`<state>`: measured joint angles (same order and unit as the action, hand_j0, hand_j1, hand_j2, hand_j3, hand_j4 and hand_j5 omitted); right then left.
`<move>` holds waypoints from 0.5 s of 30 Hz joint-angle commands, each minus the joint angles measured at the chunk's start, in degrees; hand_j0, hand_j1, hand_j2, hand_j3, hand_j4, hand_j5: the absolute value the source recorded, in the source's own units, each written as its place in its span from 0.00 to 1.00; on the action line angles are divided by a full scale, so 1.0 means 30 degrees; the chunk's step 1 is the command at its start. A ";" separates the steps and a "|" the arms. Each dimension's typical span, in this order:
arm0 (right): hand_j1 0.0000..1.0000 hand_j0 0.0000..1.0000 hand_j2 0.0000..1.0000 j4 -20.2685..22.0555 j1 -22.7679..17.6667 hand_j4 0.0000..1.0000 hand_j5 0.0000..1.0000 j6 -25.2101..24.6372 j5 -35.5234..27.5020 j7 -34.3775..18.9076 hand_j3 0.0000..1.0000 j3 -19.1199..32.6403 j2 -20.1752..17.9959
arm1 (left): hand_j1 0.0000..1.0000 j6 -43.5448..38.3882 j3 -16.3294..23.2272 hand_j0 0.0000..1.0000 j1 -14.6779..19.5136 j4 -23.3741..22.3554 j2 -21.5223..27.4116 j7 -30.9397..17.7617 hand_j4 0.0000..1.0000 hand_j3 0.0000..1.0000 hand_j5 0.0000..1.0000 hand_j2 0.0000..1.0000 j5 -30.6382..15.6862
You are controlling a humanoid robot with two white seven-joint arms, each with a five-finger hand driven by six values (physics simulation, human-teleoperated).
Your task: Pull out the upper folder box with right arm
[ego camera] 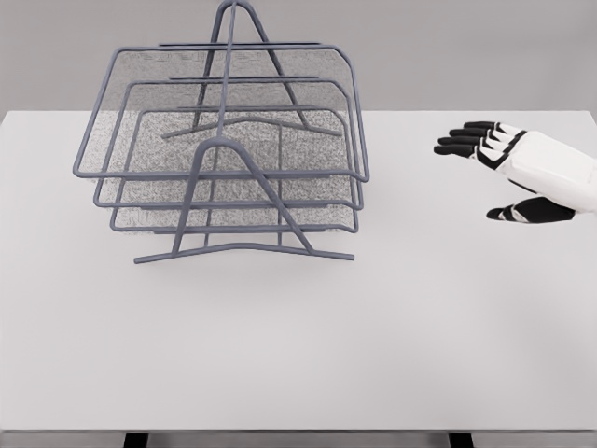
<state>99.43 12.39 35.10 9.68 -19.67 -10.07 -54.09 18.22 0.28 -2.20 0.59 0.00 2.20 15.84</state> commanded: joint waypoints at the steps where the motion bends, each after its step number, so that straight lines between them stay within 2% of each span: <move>1: 1.00 1.00 1.00 -0.0008 0.0000 1.00 1.00 -0.0034 -0.0122 -0.0473 1.00 0.0045 -0.0046 | 1.00 0.0020 -0.0004 1.00 0.0000 0.0008 0.0000 -0.0002 1.00 1.00 1.00 1.00 -0.0007; 2: 1.00 1.00 1.00 -0.0008 0.0029 1.00 1.00 -0.0034 -0.0151 -0.1734 1.00 0.0104 0.0159 | 1.00 -0.0009 -0.0005 1.00 0.0000 0.0008 0.0000 -0.0002 1.00 1.00 1.00 1.00 -0.0007; 3: 1.00 1.00 1.00 -0.0096 0.0175 1.00 1.00 -0.0034 -0.0093 -0.2145 1.00 0.0279 0.0655 | 1.00 -0.0009 -0.0004 1.00 0.0000 0.0008 0.0000 -0.0002 1.00 1.00 1.00 1.00 -0.0007; 4: 1.00 1.00 1.00 -0.0097 0.0293 1.00 1.00 -0.0034 0.0725 -0.2320 1.00 0.1392 0.2297 | 1.00 -0.0009 -0.0004 1.00 0.0000 0.0008 0.0000 -0.0002 1.00 1.00 1.00 1.00 -0.0007; 5: 1.00 1.00 1.00 -0.0067 0.0790 1.00 1.00 -0.0539 0.1987 -0.3198 1.00 0.1539 0.2794 | 1.00 -0.0009 -0.0033 1.00 0.0000 0.0008 0.0000 -0.0002 1.00 1.00 1.00 1.00 -0.0007; 6: 1.00 1.00 1.00 -0.0388 0.1258 1.00 1.00 -0.0627 0.2192 -0.4487 1.00 0.1539 0.3733 | 1.00 -0.0009 -0.0004 1.00 0.0000 0.0008 0.0000 -0.0002 1.00 1.00 1.00 1.00 -0.0007; 7: 1.00 1.00 1.00 -0.1092 0.2283 1.00 1.00 -0.0364 0.4123 -0.4577 1.00 0.1364 0.3792 | 1.00 -0.0009 -0.0004 1.00 0.0000 0.0008 0.0000 -0.0002 1.00 1.00 1.00 1.00 -0.0007; 8: 1.00 1.00 1.00 -0.2846 0.3747 1.00 1.00 -0.0034 0.4507 -0.4635 1.00 0.0370 0.3792 | 1.00 -0.0009 -0.0004 1.00 0.0000 0.0008 0.0000 -0.0002 1.00 1.00 1.00 1.00 -0.0007; 9: 1.00 1.00 1.00 -0.5689 0.5476 1.00 1.00 -0.0034 0.4477 -0.4635 1.00 -0.0920 0.4113 | 1.00 -0.0009 -0.0005 1.00 0.0000 0.0008 0.0000 -0.0002 1.00 1.00 1.00 1.00 -0.0007; 10: 1.00 1.00 1.00 -0.7476 0.6239 1.00 1.00 -0.0034 0.4507 -0.4665 1.00 -0.1185 0.4817 | 1.00 -0.0009 -0.0004 1.00 0.0000 0.0008 0.0000 -0.0002 1.00 1.00 1.00 1.00 -0.0007; 11: 1.00 1.00 1.00 -0.8913 0.6855 1.00 1.00 -0.0034 0.4478 -0.4635 1.00 -0.1770 0.4905 | 1.00 0.0020 -0.0033 1.00 0.0000 0.0008 0.0000 -0.0002 1.00 1.00 1.00 1.00 -0.0007; 12: 1.00 1.00 1.00 -0.9792 0.7353 1.00 1.00 -0.0034 0.4477 -0.4606 1.00 -0.2620 0.4934 | 1.00 -0.0009 -0.0004 1.00 0.0000 0.0008 0.0000 -0.0002 1.00 1.00 1.00 1.00 -0.0007; 14: 1.00 1.00 1.00 -1.1638 0.7500 1.00 1.00 -0.0034 0.4448 -0.4577 1.00 -0.2914 0.5960 | 1.00 -0.0009 -0.0004 1.00 0.0000 0.0008 0.0000 -0.0002 1.00 1.00 1.00 1.00 -0.0007; 15: 1.00 1.00 1.00 -1.1873 0.7529 1.00 1.00 -0.0034 0.4448 -0.4547 1.00 -0.2943 0.5989 | 1.00 -0.0009 -0.0004 1.00 0.0000 0.0008 0.0000 -0.0002 1.00 1.00 1.00 1.00 -0.0007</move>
<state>69.59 34.98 35.12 23.03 -33.15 -17.11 -37.92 18.21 0.28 -2.20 0.60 0.00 2.20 15.84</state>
